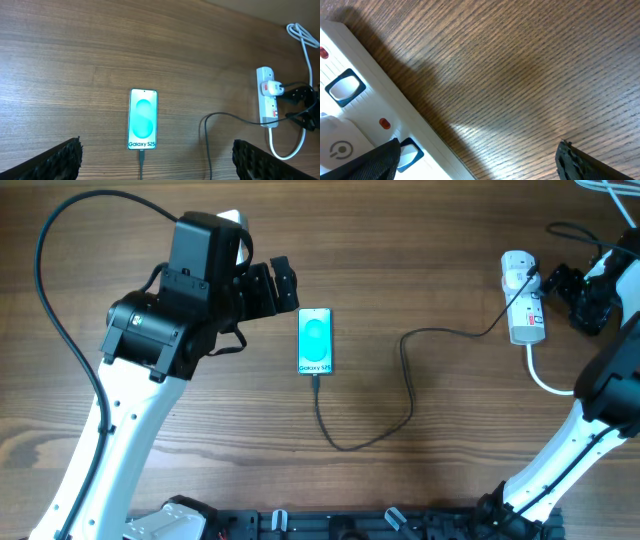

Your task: Plug charger to phone and switch on socket

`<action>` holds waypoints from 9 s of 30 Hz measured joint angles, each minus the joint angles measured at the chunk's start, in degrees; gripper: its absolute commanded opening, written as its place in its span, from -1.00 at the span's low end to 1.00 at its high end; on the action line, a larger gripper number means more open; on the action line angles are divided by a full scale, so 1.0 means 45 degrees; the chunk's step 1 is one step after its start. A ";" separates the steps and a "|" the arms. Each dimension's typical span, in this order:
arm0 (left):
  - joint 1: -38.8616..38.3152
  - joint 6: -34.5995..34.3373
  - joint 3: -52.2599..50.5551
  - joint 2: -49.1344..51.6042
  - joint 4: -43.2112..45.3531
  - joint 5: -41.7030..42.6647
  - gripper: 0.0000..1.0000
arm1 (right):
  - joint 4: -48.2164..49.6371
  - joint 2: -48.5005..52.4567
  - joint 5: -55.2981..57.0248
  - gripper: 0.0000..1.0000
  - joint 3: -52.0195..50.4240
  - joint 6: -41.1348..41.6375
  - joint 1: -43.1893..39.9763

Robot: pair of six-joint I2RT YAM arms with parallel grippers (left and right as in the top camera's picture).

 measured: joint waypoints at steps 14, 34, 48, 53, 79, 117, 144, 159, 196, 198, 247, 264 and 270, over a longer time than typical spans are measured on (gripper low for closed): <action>0.0000 0.0000 0.0000 0.0000 -0.0005 0.0000 1.00 | -0.0083 0.0000 -0.0141 1.00 0.0000 0.0000 -0.0010; 0.0000 0.0000 0.0000 0.0000 -0.0005 0.0000 1.00 | -0.1268 -0.0005 -0.0136 0.99 0.0121 -0.0049 0.0194; 0.0000 0.0000 0.0000 0.0000 -0.0005 0.0000 1.00 | -0.5017 -0.4449 -0.0092 1.00 0.0068 0.0209 0.0257; 0.0000 0.0000 0.0000 0.0000 0.0000 0.0000 1.00 | -0.5319 -0.6795 -0.0136 1.00 -0.0777 0.0204 0.0801; 0.0000 0.0000 0.0000 0.0000 -0.0034 -0.0005 1.00 | -0.3308 -1.8156 -0.0141 1.00 -0.8451 0.0641 0.3677; 0.0000 -0.0005 0.0000 0.0000 -0.0039 -0.0005 1.00 | 0.7456 -2.8055 -0.1083 1.00 -1.8083 -0.2939 0.7237; 0.0000 0.0000 0.0000 0.0000 -0.0039 0.0000 1.00 | 1.1293 -2.8618 0.1491 1.00 -2.2362 -0.3269 0.6931; 0.0000 0.0000 0.0000 0.0000 -0.0044 0.0000 1.00 | 1.1293 -2.8618 0.1792 1.00 -2.2362 -0.3444 0.6324; 0.0005 0.0000 -0.0525 -0.0180 -0.0593 -0.0389 1.00 | 1.1298 -2.8618 0.1787 1.00 -2.2362 -0.3327 0.6324; 0.0160 0.0000 -0.1418 -0.0481 -0.0476 -0.0495 1.00 | 1.1302 -2.8618 0.1787 1.00 -2.2362 -0.3327 0.6324; 0.5100 0.4075 -2.0162 -1.7515 1.2531 0.2249 1.00 | 1.1302 -2.8652 0.1783 1.00 -2.2362 -0.3327 0.6324; 0.5100 0.5785 -2.0162 -1.7515 1.2444 0.1423 1.00 | 1.1302 -2.8652 0.1783 1.00 -2.2362 -0.3327 0.6324; 0.5100 0.5785 -2.0162 -1.7515 1.2444 0.1409 1.00 | 1.1302 -2.8652 0.1787 1.00 -2.2362 -0.3332 0.6324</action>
